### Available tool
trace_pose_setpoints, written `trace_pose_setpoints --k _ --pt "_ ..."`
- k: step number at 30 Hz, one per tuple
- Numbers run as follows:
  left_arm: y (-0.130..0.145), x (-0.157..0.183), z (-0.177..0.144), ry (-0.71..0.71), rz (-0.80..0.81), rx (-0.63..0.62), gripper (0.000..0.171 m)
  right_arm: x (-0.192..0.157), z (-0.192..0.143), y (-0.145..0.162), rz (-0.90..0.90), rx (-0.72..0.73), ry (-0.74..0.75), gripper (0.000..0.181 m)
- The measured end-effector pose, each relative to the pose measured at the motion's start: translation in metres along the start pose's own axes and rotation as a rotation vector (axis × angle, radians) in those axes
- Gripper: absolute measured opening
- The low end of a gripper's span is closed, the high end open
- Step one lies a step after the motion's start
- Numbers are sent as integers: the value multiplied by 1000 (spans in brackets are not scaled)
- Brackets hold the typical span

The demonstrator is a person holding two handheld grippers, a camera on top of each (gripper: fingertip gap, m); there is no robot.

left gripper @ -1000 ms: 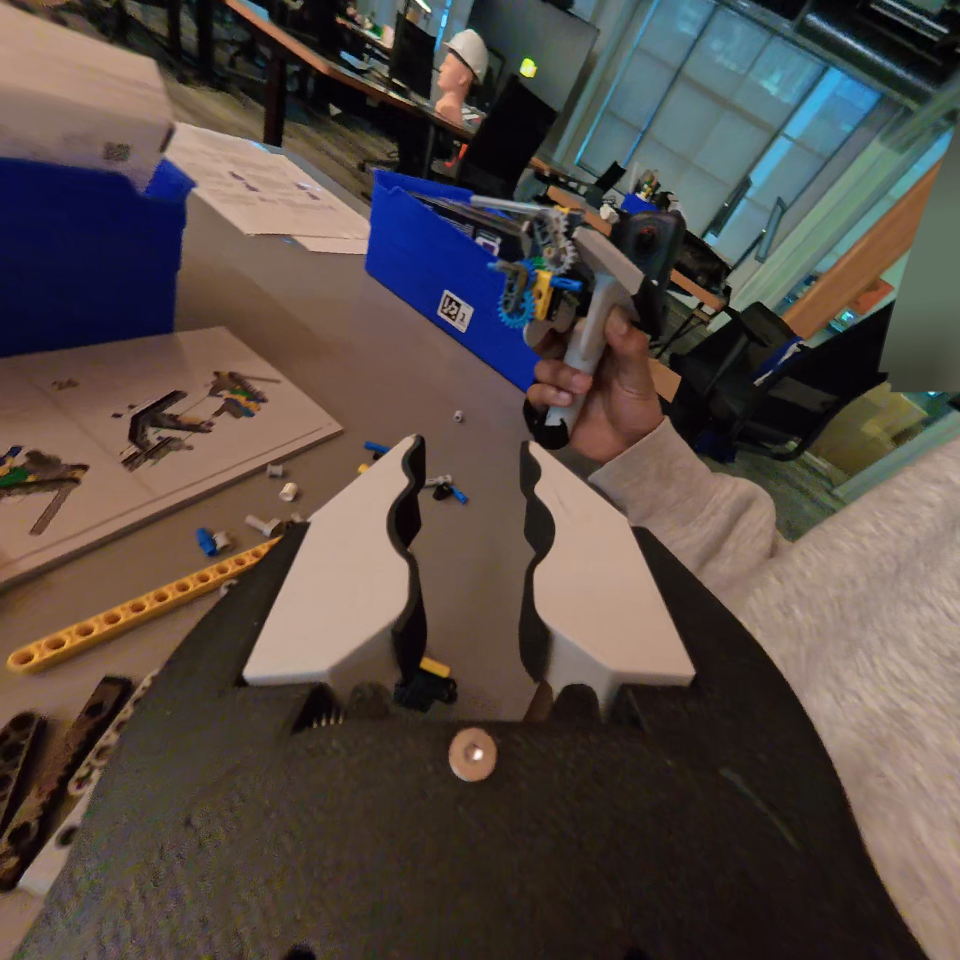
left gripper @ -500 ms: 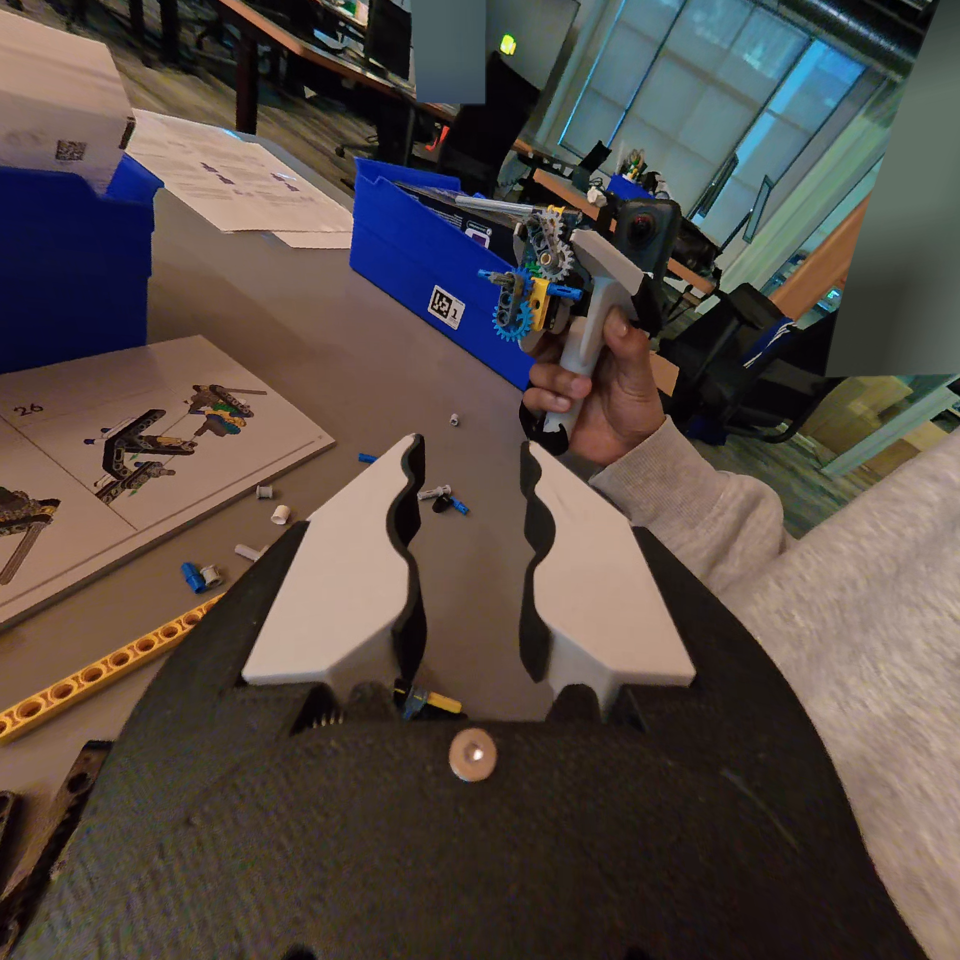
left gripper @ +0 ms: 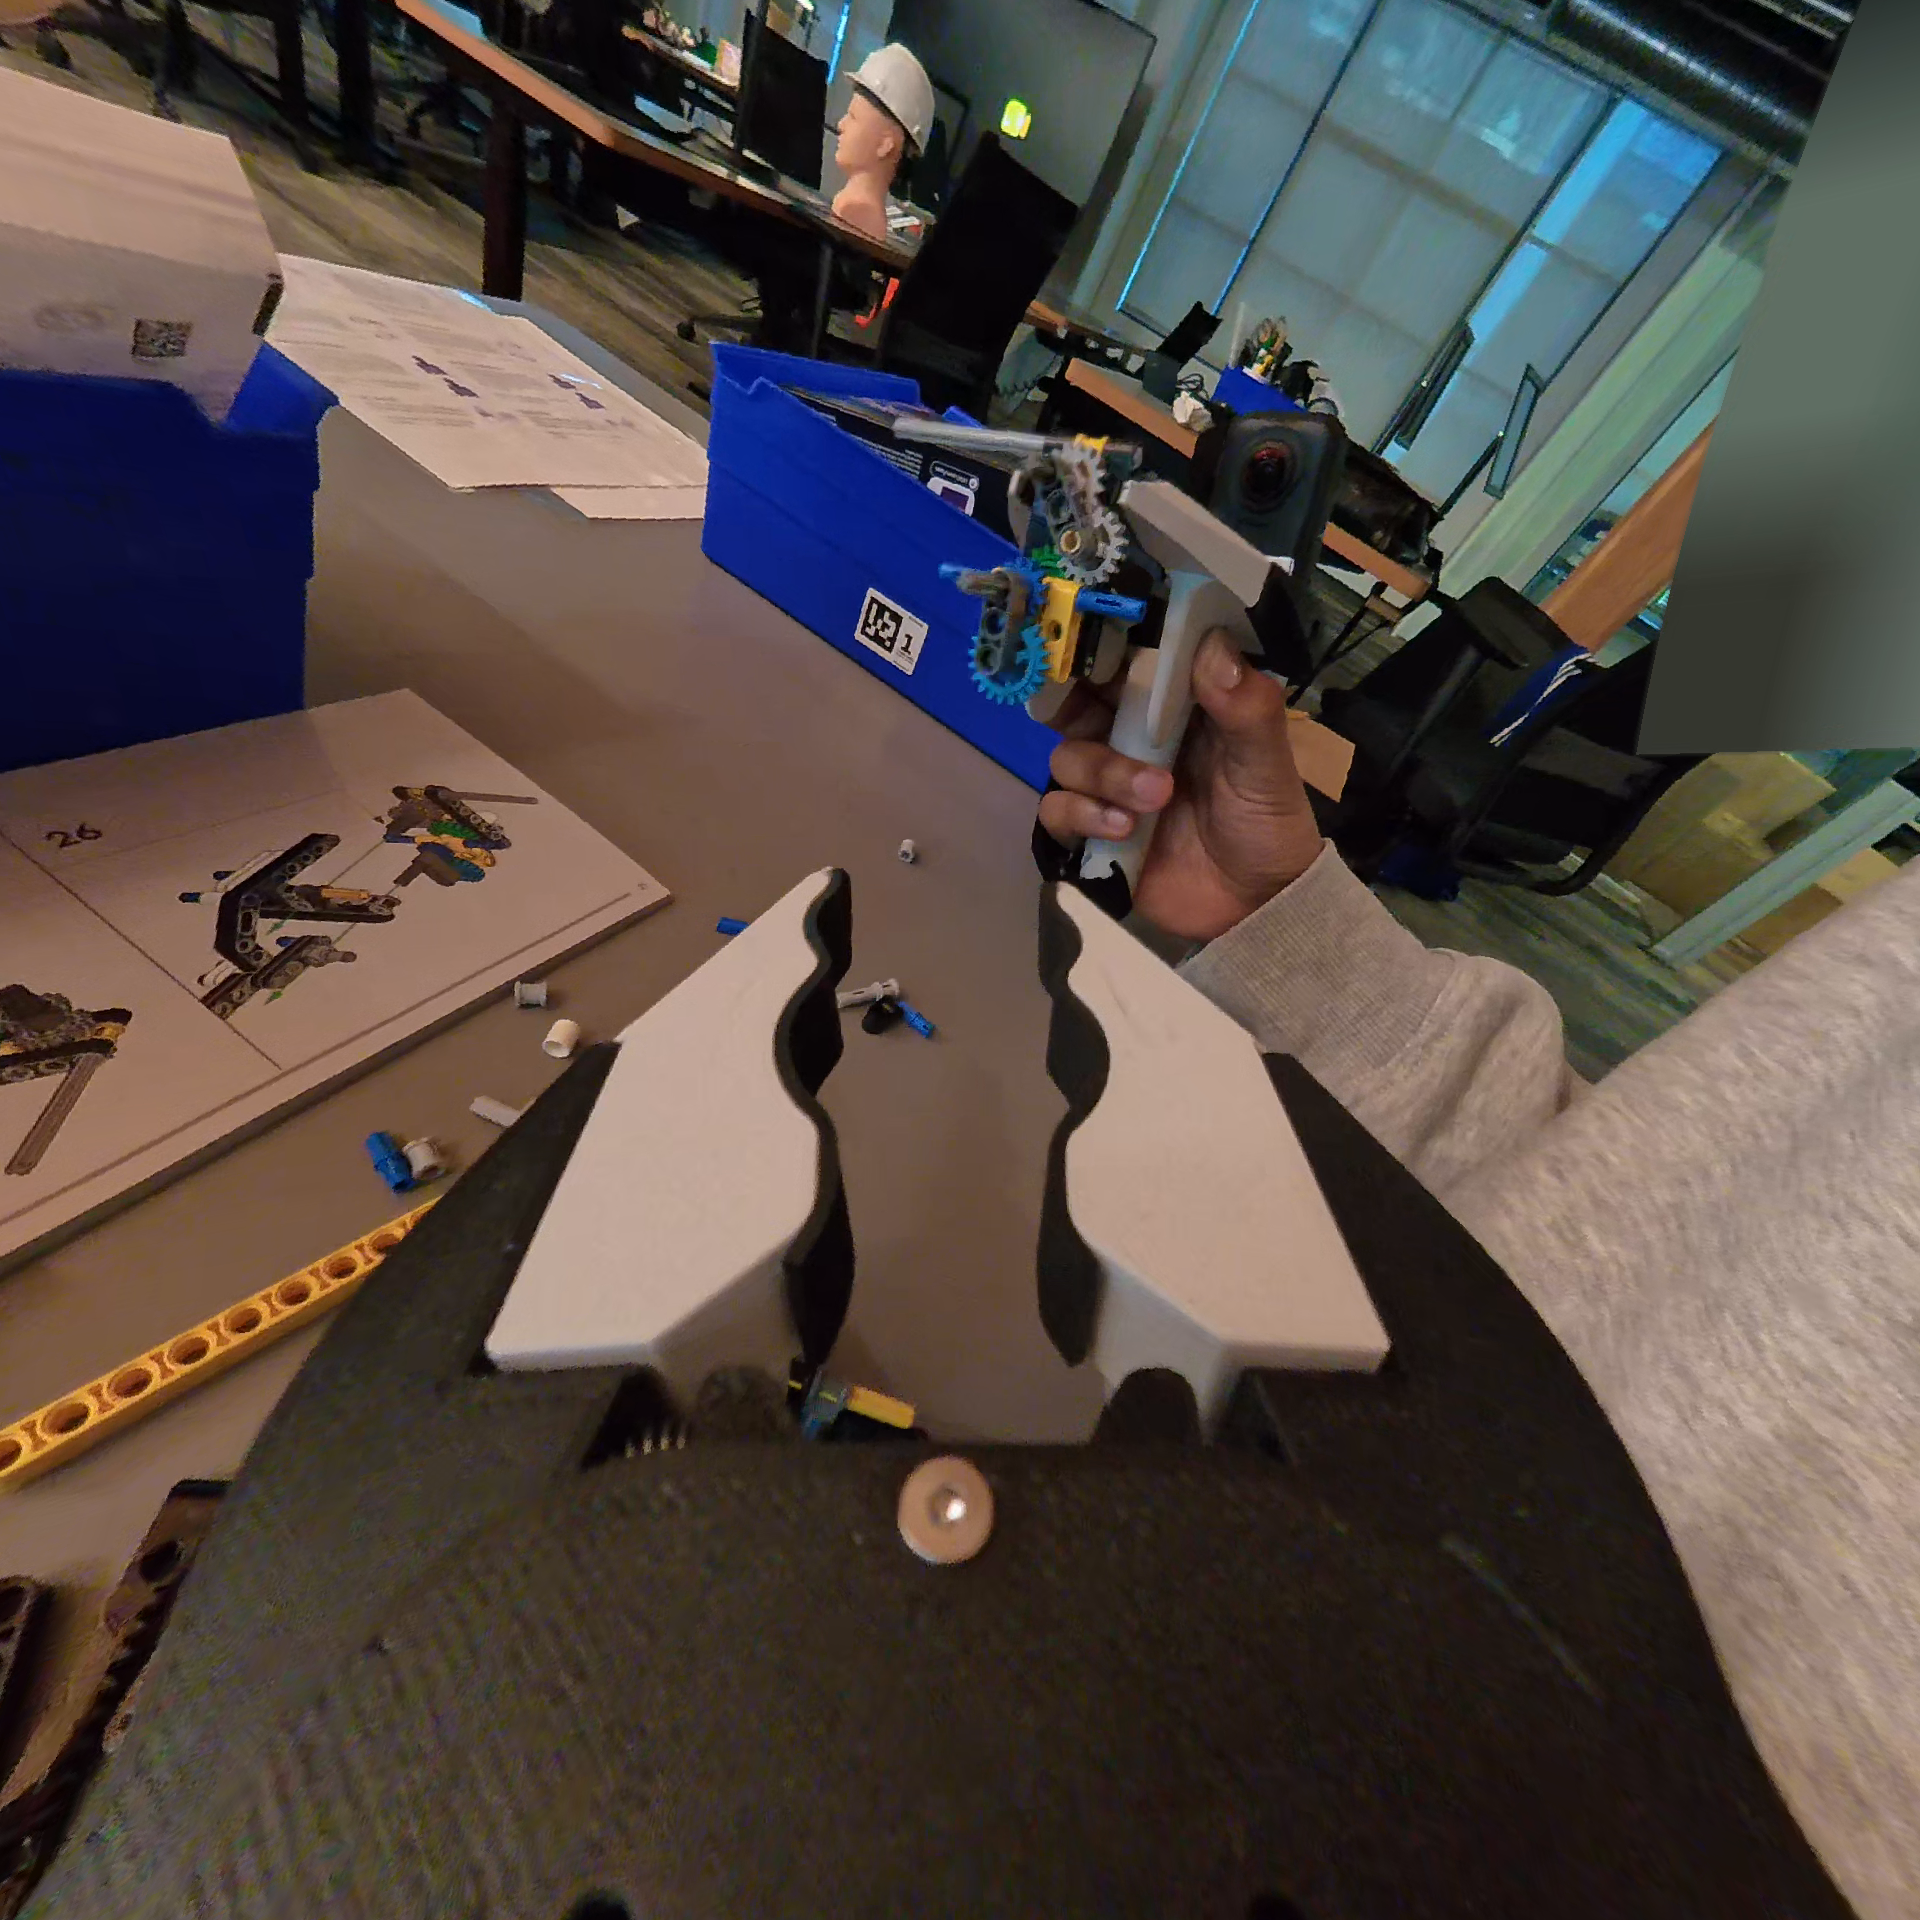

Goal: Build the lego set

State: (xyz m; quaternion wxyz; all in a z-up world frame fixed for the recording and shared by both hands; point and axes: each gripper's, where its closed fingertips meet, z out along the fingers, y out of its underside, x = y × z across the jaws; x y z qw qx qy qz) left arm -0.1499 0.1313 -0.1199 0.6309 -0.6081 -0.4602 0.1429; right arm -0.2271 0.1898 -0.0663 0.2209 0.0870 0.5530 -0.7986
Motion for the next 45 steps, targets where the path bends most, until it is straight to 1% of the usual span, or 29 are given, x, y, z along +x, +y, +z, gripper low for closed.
trace_pose_setpoints --k 8,11,13,19,22,25,29,33,37,45 --pt "-5 5 4 -11 28 23 34 1 5 5 -8 -20 16 22" --pt "-10 5 9 -30 28 55 37 2 9 8 -23 -34 33 22" --pt "-15 6 13 -36 19 82 39 2 13 10 -44 -44 50 22" --pt "-32 -2 13 -132 45 169 45 1 29 13 -128 -37 109 22" --pt "-35 0 9 -135 53 184 44 3 32 15 -190 -59 157 22" --pt "-32 0 8 -126 40 179 42 11 26 13 -235 -68 225 23" --pt "-29 0 9 -116 26 172 42 22 12 -1 -252 -11 313 23" --pt "-28 1 11 -109 27 162 41 27 3 -9 -253 28 362 22" --pt "-27 1 12 -113 34 157 41 30 1 -8 -258 20 381 23" --pt "-26 1 12 -114 33 156 41 29 4 -6 -251 13 368 22"
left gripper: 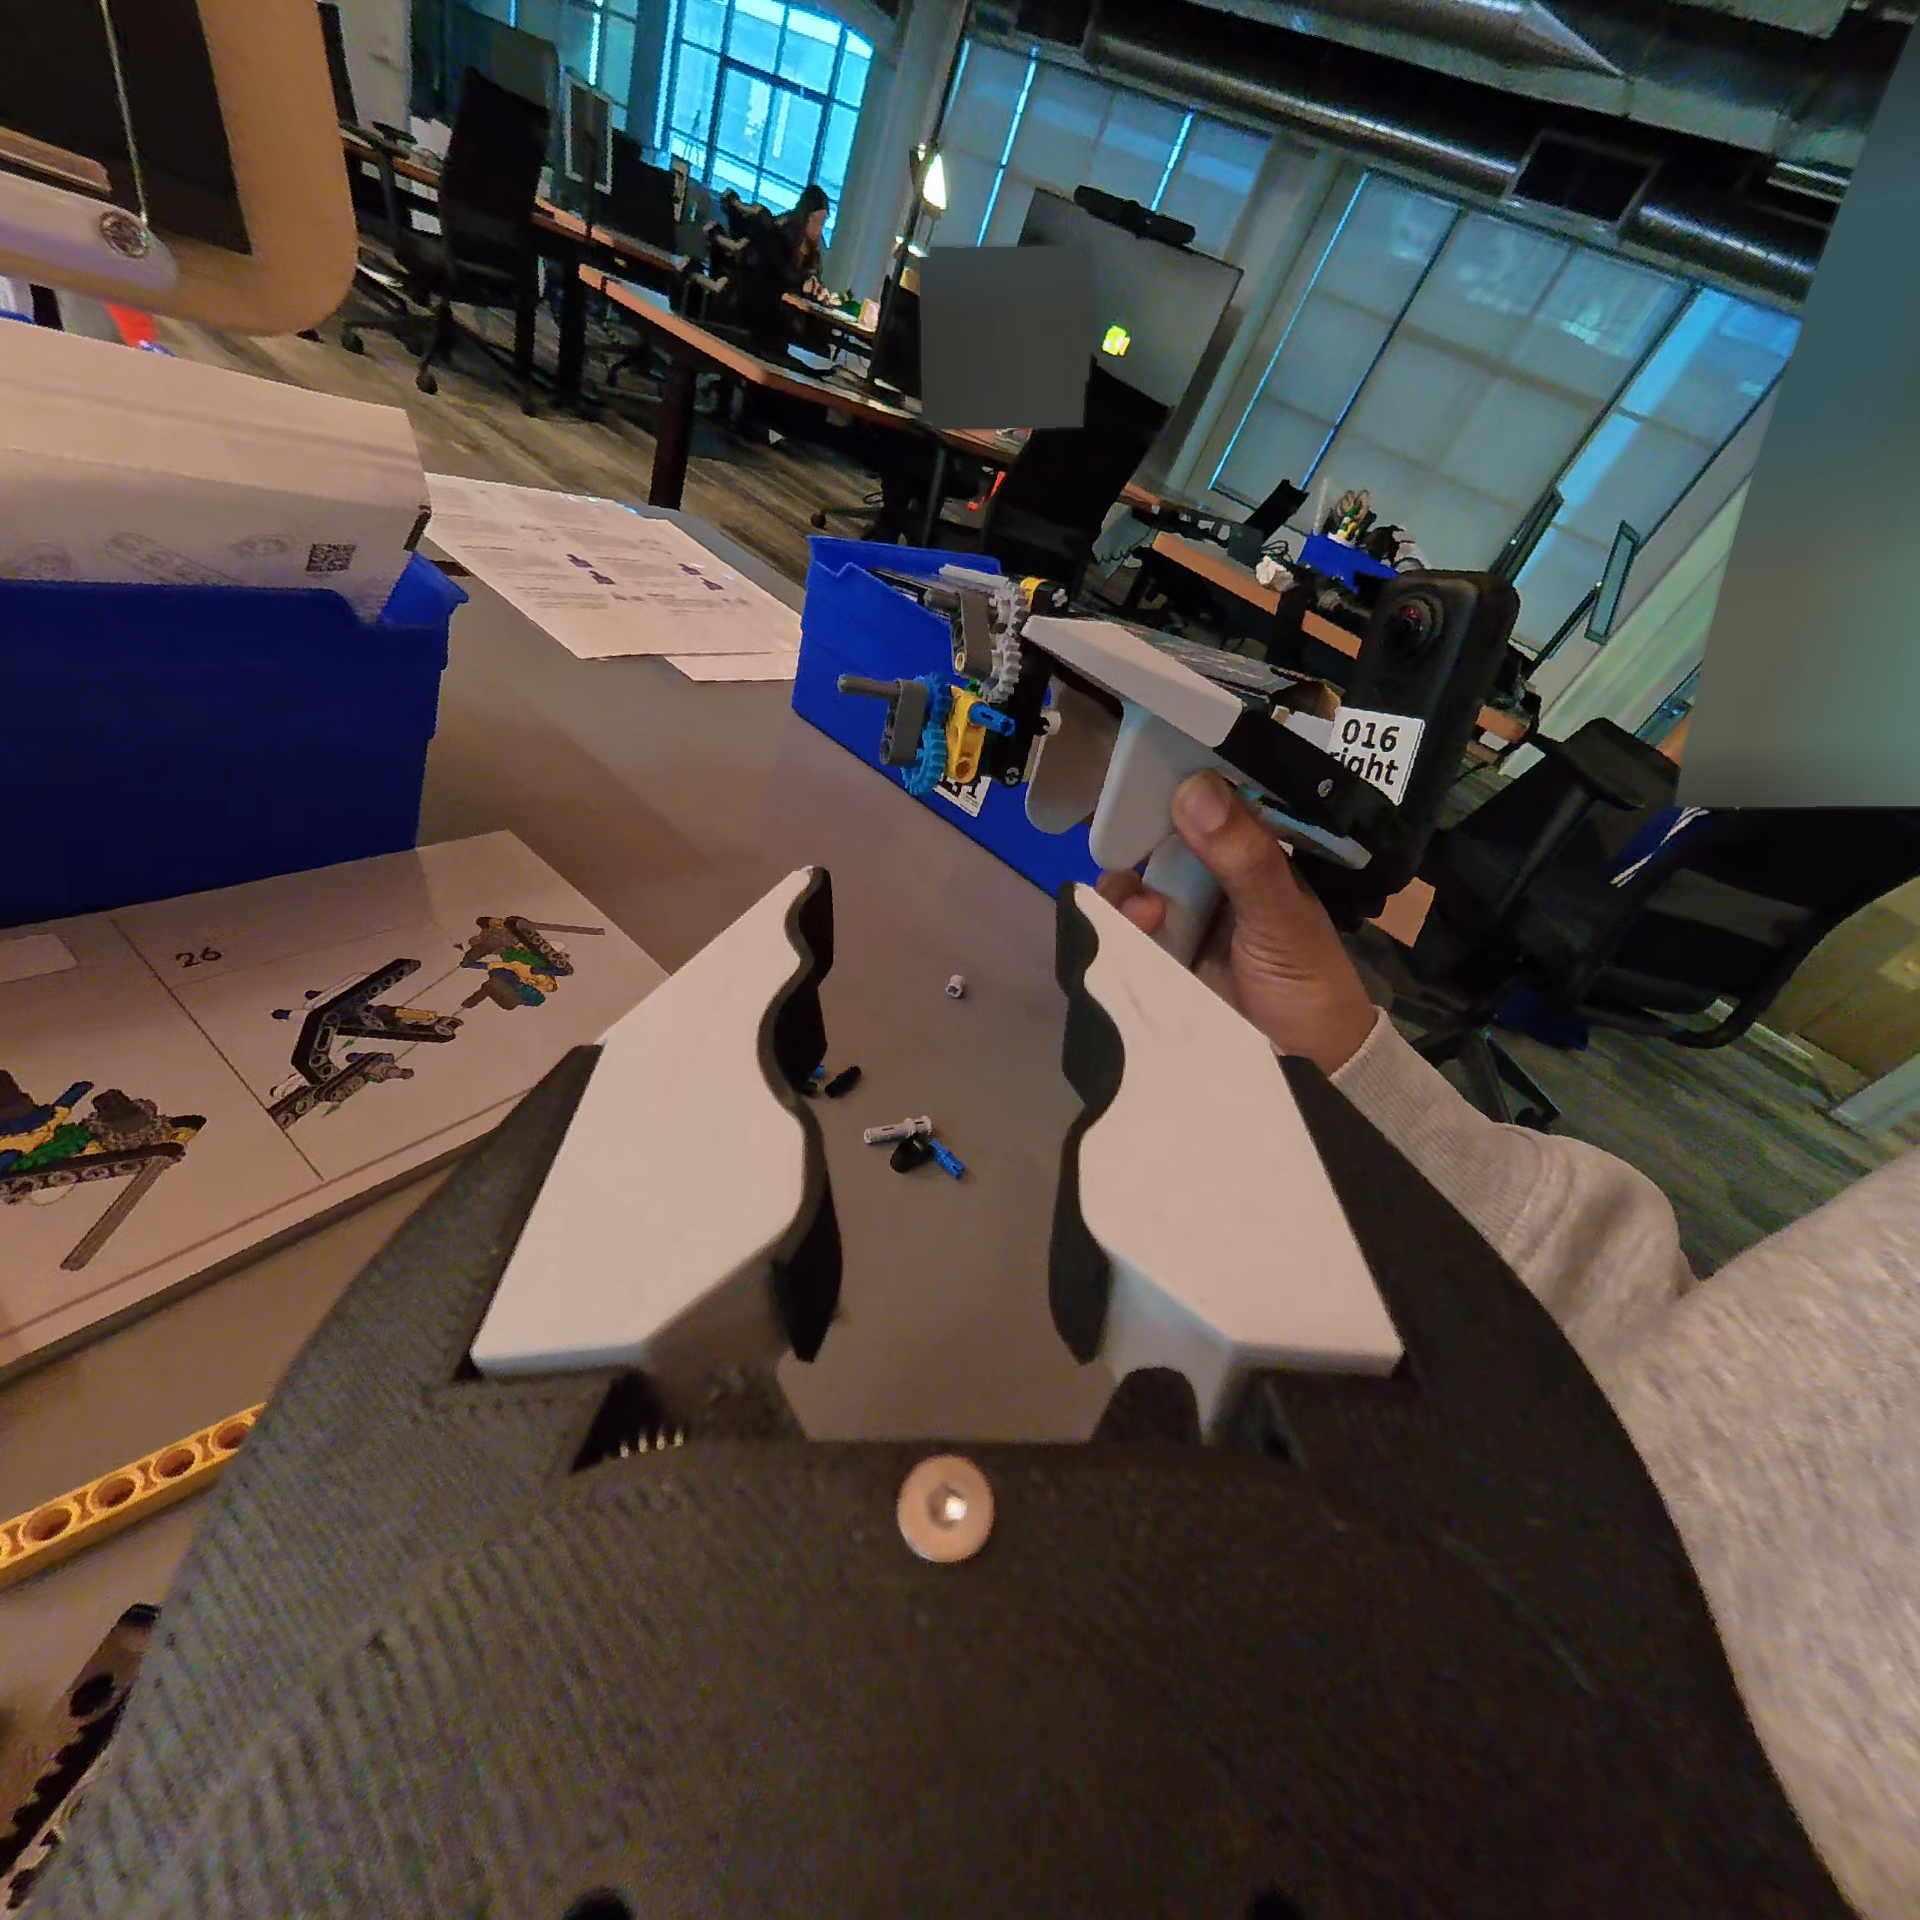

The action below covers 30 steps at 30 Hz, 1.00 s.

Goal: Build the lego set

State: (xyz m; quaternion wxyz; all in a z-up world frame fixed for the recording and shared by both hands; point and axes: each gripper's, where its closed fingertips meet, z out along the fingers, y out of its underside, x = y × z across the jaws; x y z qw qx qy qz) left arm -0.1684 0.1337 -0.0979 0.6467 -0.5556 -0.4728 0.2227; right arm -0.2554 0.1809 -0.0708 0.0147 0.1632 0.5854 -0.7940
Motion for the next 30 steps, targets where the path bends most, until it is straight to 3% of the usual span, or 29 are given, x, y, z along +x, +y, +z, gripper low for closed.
trace_pose_setpoints --k 13,24,30 --pt "0 0 -1 -1 3 0 41 -5 3 3 19 -13 -40 23" --pt "2 1 -1 5 1 -8 41 -33 11 8 117 -24 -236 23" --pt "6 10 3 85 -122 -27 41 -45 11 3 150 11 -310 23"
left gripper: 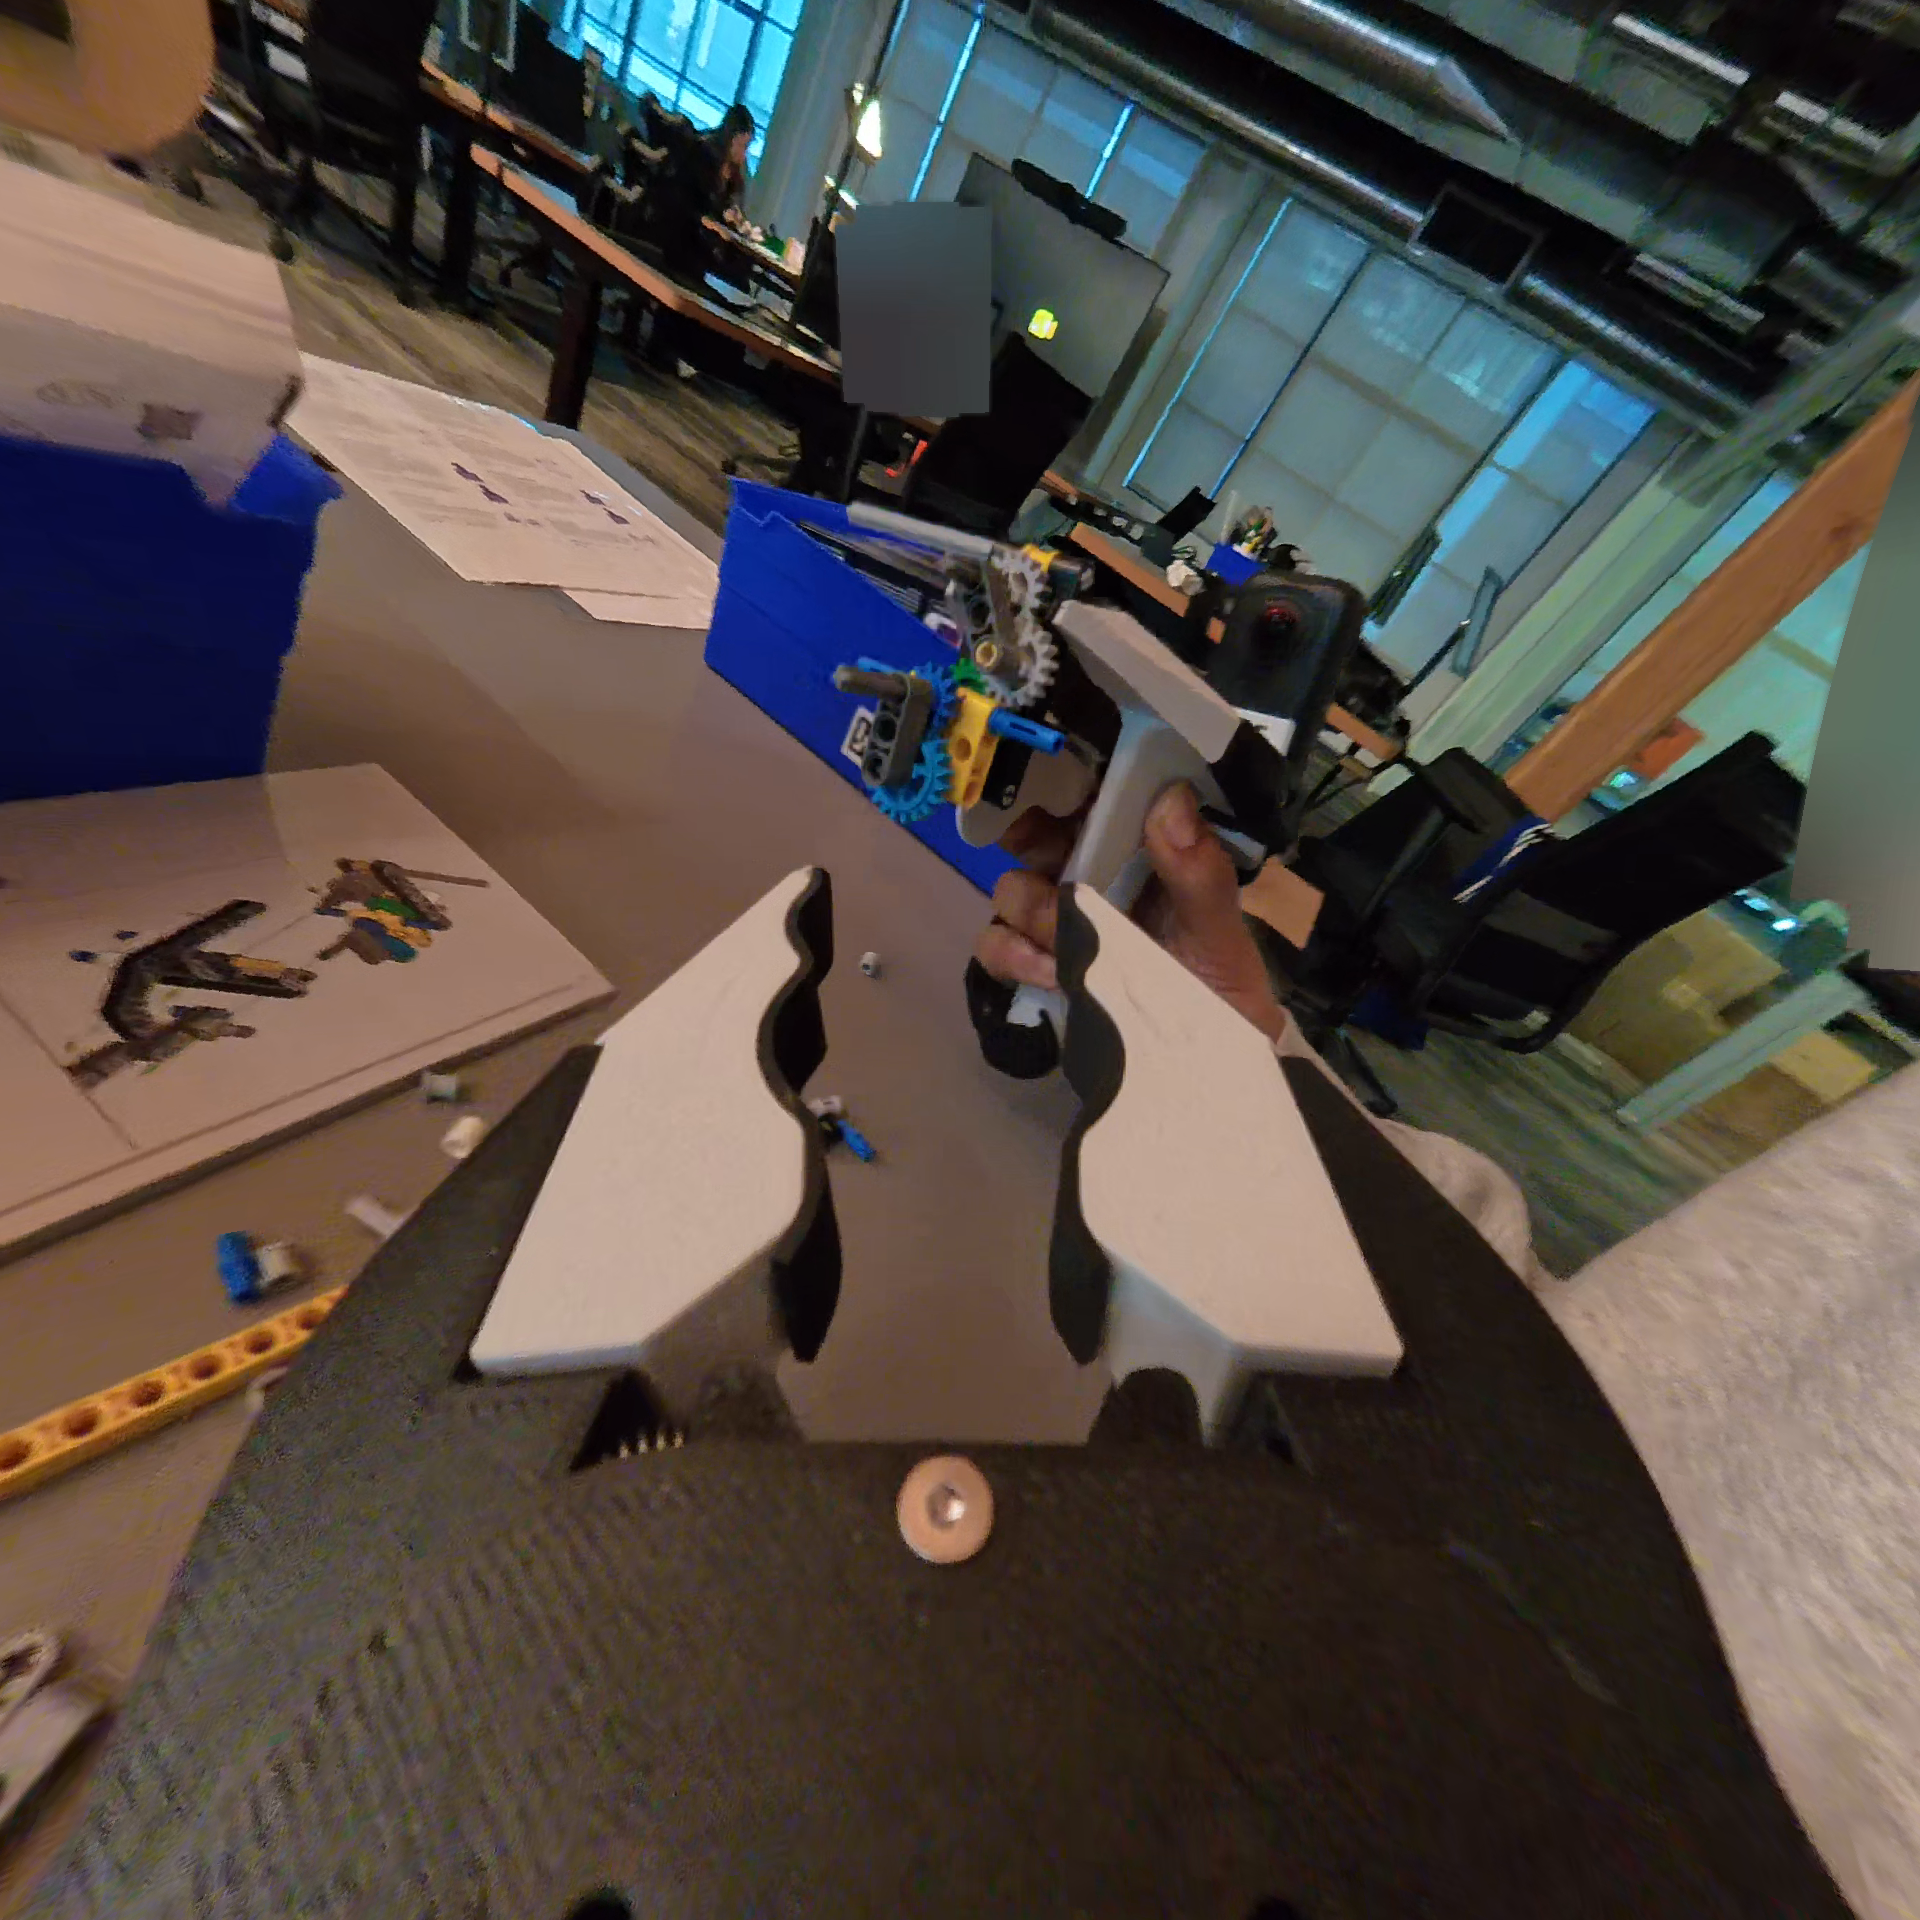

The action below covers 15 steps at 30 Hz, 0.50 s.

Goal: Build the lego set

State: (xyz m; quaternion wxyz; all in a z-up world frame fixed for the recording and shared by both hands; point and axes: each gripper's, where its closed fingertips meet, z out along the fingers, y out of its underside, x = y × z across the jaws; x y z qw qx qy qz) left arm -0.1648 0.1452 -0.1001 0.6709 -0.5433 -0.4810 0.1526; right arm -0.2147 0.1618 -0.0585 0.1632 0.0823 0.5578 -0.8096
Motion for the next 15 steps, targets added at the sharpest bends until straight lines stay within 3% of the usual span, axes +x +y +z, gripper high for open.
trace_pose_setpoints --k 8,15 --pt "-9 22 7 167 -206 60 42 -20 5 -20 100 182 -137 22" --pt "-24 25 8 243 -341 150 41 -33 17 -14 137 181 -206 22"
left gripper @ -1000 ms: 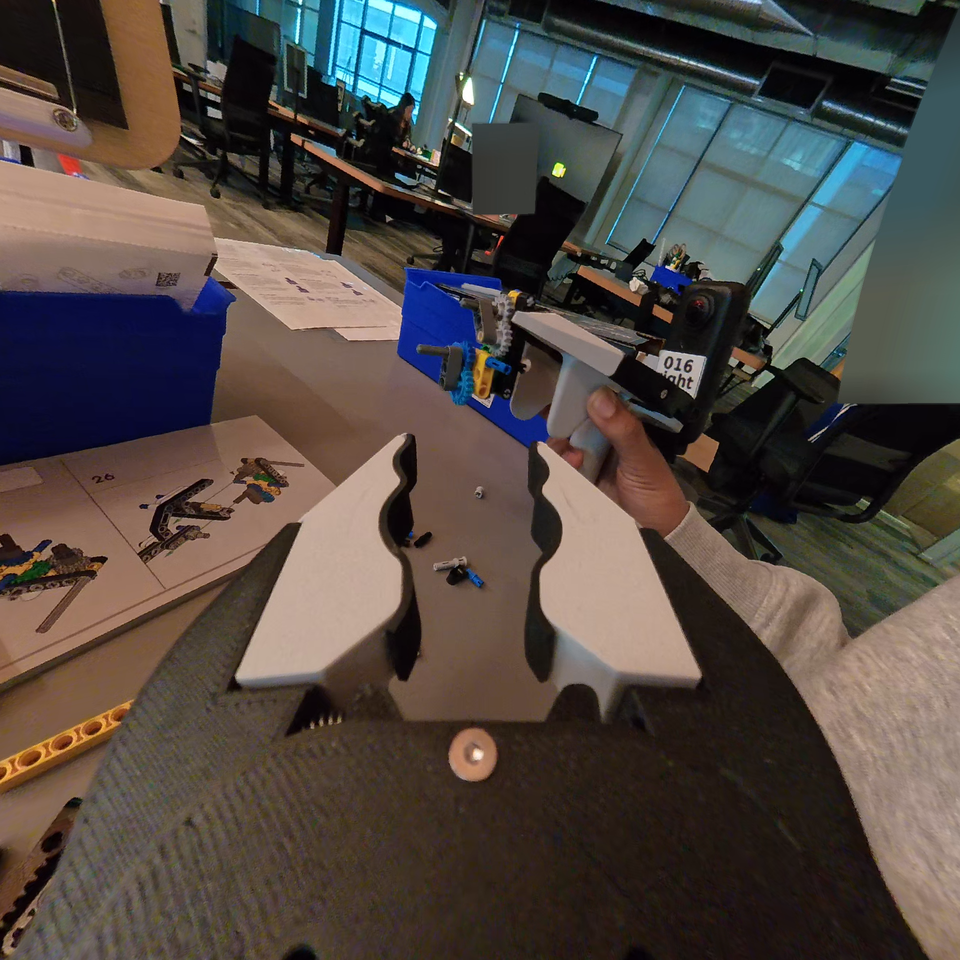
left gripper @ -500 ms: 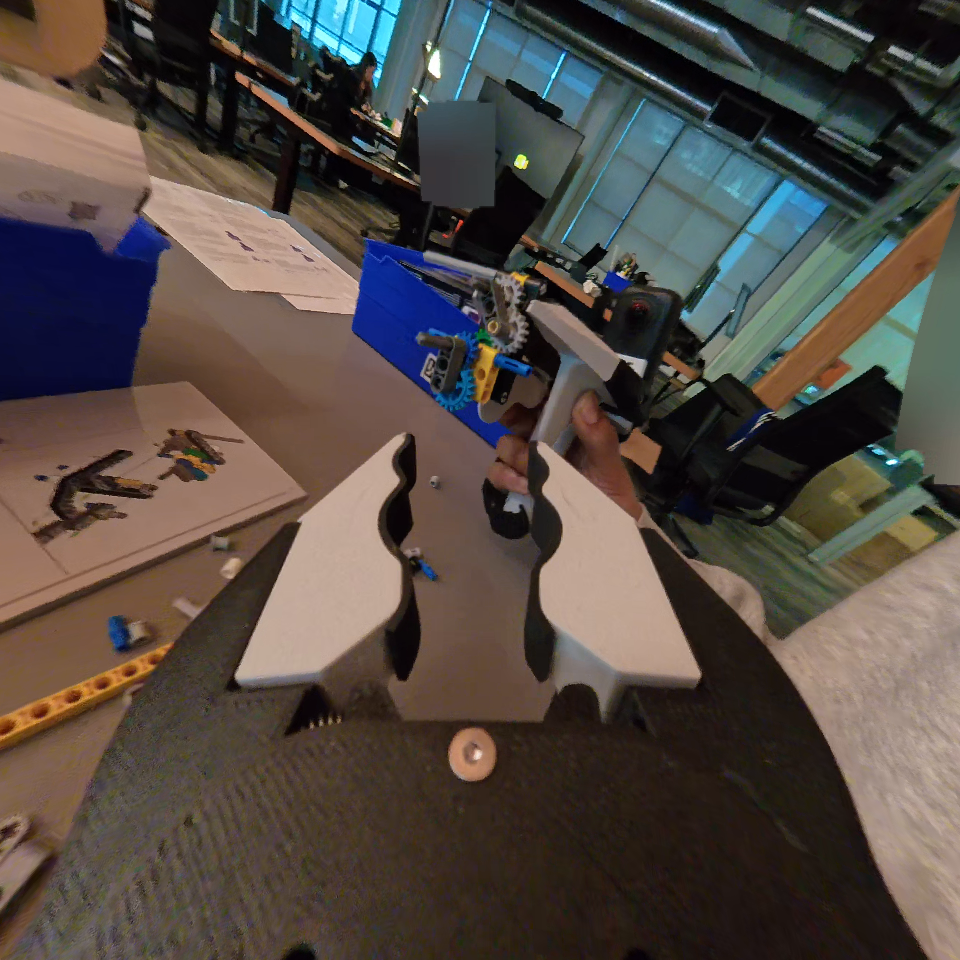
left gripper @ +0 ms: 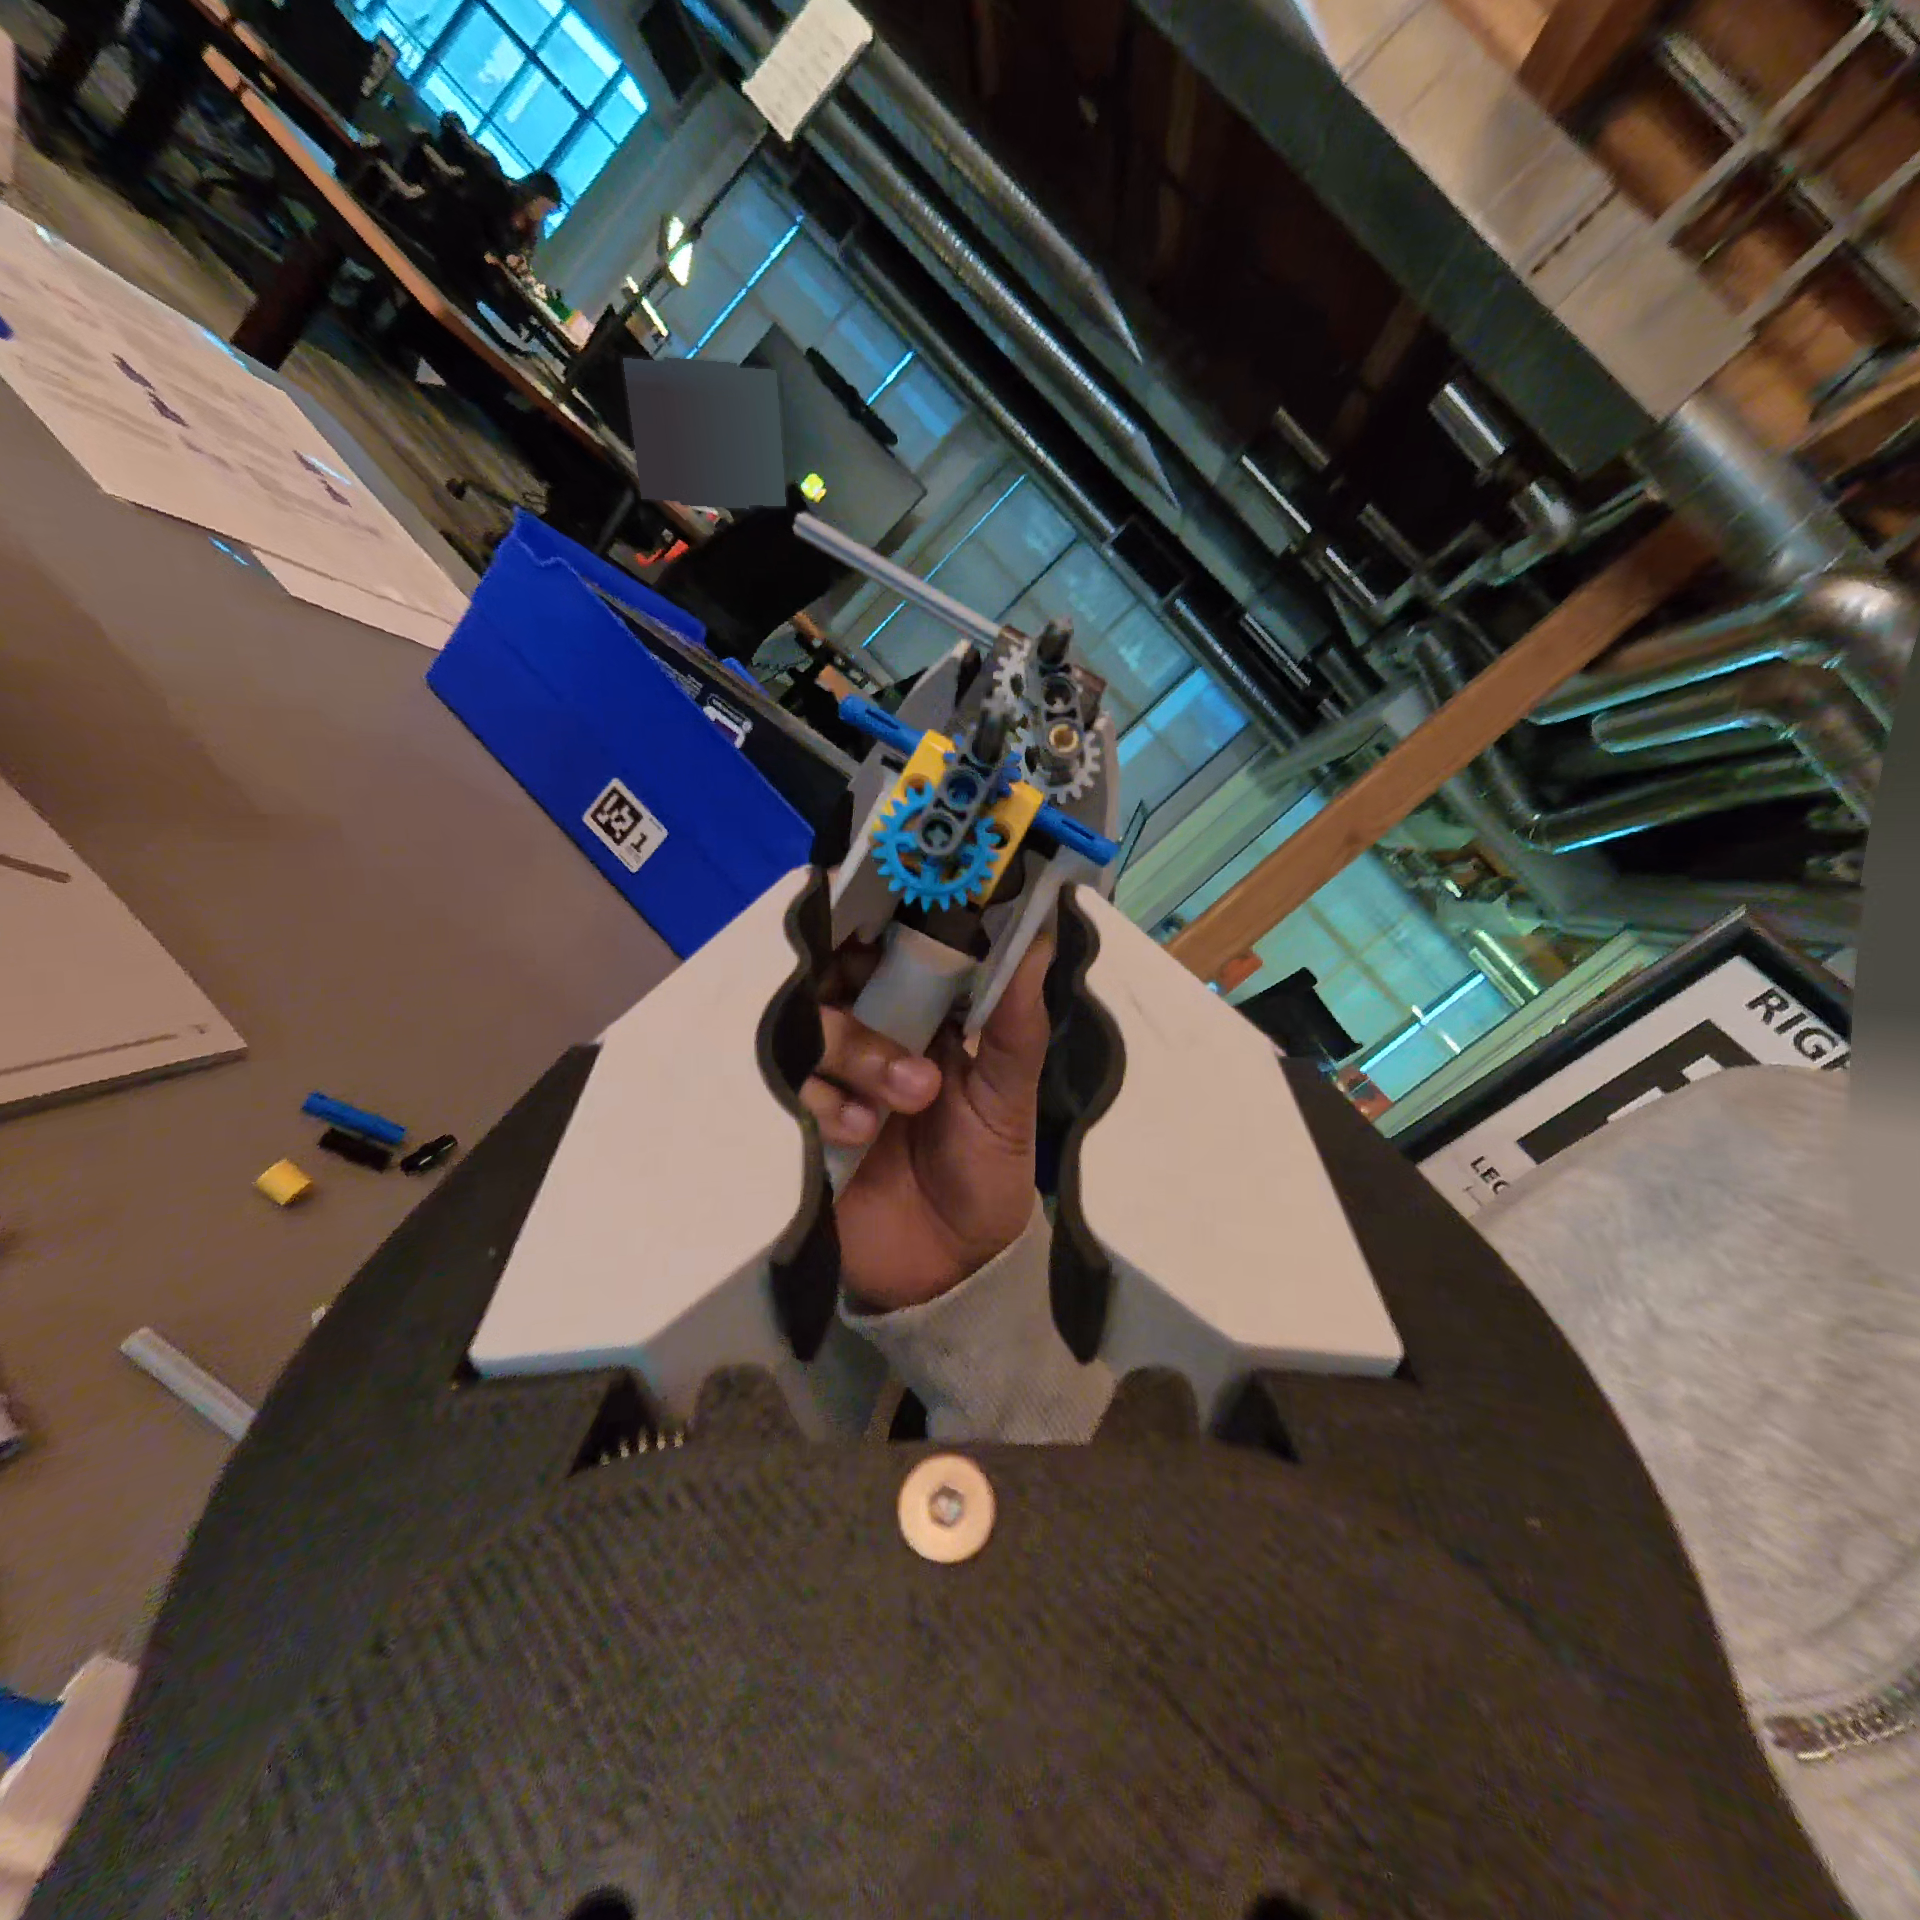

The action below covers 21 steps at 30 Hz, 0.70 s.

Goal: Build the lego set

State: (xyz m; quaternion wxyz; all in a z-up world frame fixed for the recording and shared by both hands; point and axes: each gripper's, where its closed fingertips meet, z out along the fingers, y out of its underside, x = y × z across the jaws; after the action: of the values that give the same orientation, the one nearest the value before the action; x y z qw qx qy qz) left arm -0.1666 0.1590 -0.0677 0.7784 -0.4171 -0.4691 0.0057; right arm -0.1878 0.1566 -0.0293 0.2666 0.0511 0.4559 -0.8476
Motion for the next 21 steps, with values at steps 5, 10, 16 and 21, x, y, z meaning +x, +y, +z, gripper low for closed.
trace_pose_setpoints --k 5,10,16,21 --pt "0 6 -1 24 26 6 39 -3 4 3 60 10 -39 22" --pt "4 13 1 20 110 -6 38 -5 4 4 137 23 -83 23" --pt "6 10 1 -2 134 -15 35 -6 3 3 140 18 -89 23" --pt "14 3 -2 -27 135 -51 38 -3 -11 -4 81 -22 -58 23"
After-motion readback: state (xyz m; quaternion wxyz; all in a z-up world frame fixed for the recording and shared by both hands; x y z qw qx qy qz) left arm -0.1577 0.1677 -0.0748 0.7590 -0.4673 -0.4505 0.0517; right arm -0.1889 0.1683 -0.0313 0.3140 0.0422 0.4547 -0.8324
